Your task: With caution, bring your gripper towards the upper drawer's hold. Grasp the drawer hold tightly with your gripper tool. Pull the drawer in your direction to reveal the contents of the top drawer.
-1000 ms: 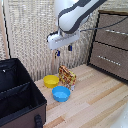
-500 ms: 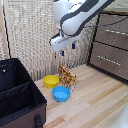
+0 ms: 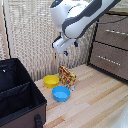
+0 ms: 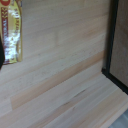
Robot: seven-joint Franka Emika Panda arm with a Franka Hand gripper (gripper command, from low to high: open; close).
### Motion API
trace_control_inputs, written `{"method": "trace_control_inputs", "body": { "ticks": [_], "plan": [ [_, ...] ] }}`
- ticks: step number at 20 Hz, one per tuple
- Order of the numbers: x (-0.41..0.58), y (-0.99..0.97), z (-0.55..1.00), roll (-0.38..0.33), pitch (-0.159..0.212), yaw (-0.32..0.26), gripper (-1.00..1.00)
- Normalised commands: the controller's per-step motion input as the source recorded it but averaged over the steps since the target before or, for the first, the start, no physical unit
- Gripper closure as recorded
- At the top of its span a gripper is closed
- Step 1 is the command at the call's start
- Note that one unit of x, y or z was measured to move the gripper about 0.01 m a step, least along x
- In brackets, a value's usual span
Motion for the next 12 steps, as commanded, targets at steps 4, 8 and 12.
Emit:
{"method": "trace_control_inputs", "body": {
  "ticks": [4, 8, 12],
  "plan": [
    [0.229, 0.05, 0.26, -0.332, 0.0, 0.103, -1.0],
    [0.254, 0.12, 0.36, -0.302, 0.004, 0.102, -1.0],
    [0.339, 0.18, 0.34, -0.319, 0.022, 0.042, -1.0]
  ]
}}
